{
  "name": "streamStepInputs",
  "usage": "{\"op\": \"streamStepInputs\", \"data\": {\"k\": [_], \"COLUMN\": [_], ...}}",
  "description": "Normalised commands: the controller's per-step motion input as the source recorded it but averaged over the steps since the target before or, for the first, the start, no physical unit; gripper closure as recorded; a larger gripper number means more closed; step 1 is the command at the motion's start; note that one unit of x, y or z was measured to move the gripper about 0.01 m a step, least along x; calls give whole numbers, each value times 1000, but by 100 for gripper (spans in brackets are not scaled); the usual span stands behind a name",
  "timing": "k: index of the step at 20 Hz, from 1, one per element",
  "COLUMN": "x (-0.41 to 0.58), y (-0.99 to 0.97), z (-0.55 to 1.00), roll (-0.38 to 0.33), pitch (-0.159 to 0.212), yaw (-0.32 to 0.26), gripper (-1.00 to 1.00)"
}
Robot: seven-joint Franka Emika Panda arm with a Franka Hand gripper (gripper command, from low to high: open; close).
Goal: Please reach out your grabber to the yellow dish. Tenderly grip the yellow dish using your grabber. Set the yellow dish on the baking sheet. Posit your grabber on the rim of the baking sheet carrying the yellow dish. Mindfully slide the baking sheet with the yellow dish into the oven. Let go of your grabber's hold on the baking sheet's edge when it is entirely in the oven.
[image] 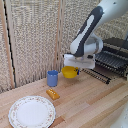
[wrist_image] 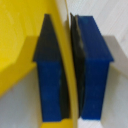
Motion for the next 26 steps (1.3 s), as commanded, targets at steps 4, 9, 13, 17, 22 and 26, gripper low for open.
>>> {"op": "streamStepInputs", "data": {"k": [4, 9, 13, 17, 22, 26], "x": [266, 343, 173, 17, 10, 63], "y": [0, -318, -765, -934, -967, -902], "z": [661, 772, 712, 519, 327, 103], "roll": [-121, -26, 38, 63, 74, 55], "pitch": [0, 15, 76, 105, 120, 90], "yaw": [-275, -203, -92, -33, -12, -46], "gripper": [100, 100, 100, 100, 100, 100]}}
